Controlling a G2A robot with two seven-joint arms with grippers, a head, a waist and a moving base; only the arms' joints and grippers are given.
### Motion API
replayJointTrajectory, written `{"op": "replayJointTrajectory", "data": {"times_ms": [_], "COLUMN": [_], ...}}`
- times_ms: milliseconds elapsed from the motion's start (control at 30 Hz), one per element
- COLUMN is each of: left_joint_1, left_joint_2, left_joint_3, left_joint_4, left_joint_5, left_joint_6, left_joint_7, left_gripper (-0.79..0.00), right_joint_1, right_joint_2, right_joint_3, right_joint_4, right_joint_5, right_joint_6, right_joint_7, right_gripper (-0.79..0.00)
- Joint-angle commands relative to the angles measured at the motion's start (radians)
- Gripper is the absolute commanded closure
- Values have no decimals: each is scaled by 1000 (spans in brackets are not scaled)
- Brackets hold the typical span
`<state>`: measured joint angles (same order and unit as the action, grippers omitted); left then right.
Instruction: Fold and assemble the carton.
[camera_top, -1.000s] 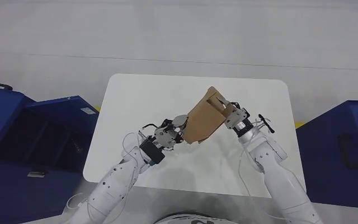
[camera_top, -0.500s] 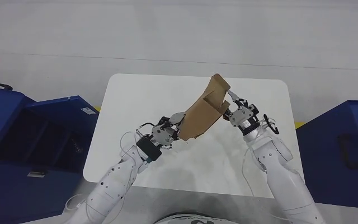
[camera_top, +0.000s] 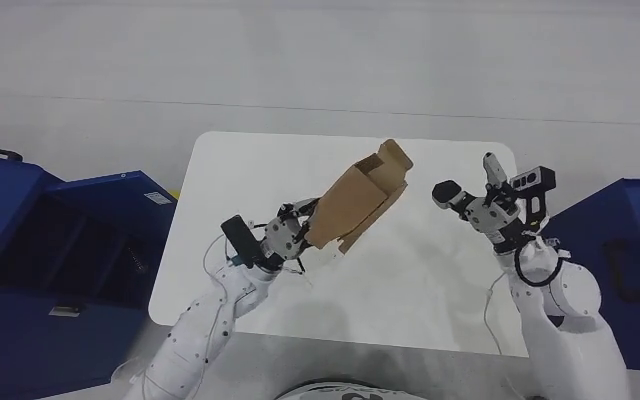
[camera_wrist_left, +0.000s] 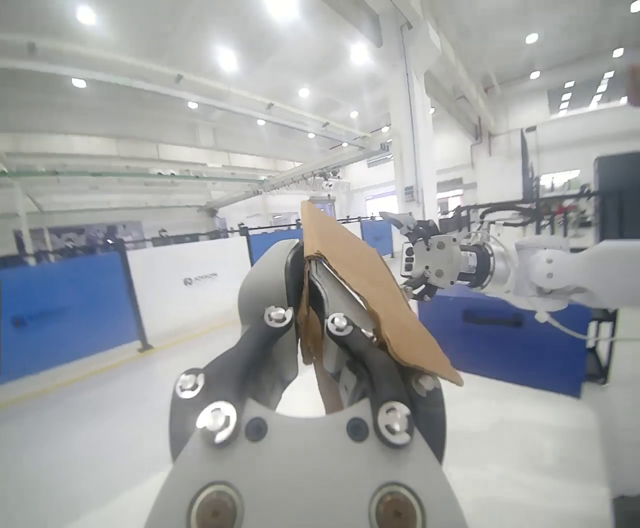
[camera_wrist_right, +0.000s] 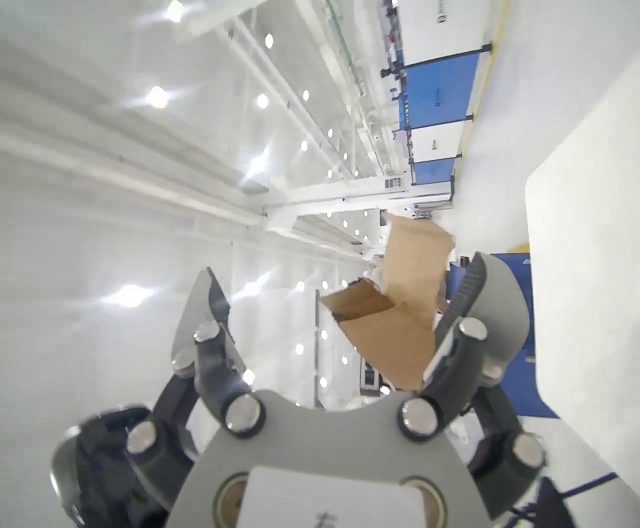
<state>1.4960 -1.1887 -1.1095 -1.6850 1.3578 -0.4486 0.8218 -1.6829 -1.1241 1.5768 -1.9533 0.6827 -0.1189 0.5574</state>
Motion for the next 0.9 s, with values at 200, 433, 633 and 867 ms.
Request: {"op": "replayJointTrajectory", "data": {"times_ms": [200,433,633,867], "left_joint_1": [-4,15,30,55], "left_joint_2": [4,2,12,38], "left_joint_3": [0,21,17,-38], "left_joint_4": [-18,-5,-51,-120], "left_joint_5": [-227,-415,-974,-1443], "left_joint_6": [-185,-247,-209,-8], "left_joint_7": [-219,-312,-695,-1108], "left_gripper": [0,0,0,0], "right_joint_1": [2,10,-15,-37], "right_joint_2": [0,1,1,9], "right_joint_3": [-1,-3,18,48], "right_joint_4": [4,-29,-83,-116], "right_joint_5": [6,-79,-45,-56], "right_joint_6": [25,1,-24,54], "right_joint_7": [-8,-23,17,115], "right_gripper": [-785,-785,-785,-785]}}
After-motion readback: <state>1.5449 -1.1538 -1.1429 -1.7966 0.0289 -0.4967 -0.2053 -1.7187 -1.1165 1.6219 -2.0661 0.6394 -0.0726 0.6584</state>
